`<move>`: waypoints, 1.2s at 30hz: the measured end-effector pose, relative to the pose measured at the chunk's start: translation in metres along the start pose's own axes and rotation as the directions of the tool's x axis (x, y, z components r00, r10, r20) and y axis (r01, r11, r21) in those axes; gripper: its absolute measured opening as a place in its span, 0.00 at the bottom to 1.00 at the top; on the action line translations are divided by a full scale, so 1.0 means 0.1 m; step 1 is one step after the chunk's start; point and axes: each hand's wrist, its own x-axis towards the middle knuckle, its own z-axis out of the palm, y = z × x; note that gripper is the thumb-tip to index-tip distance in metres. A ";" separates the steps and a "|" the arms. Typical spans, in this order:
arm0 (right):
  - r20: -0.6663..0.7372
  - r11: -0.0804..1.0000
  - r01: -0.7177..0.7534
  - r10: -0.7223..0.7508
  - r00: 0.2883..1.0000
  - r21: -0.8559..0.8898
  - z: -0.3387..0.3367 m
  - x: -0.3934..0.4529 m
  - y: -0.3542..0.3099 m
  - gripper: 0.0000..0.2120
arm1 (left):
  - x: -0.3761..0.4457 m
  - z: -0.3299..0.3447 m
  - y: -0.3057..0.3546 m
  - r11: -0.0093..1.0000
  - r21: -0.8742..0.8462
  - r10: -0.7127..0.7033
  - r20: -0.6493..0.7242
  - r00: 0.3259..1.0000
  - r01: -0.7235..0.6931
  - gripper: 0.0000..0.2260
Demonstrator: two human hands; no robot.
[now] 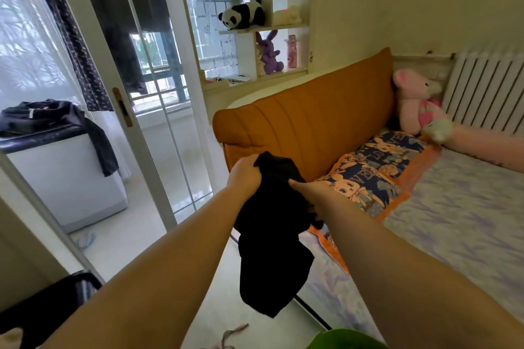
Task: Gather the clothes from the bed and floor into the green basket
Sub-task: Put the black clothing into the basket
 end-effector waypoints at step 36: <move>0.131 0.995 -0.089 0.081 0.988 0.053 0.92 0.41 0.01 0.21 | -0.11 -0.94 -0.86 0.733 0.678 -0.328 0.417 0.848 -0.049 0.55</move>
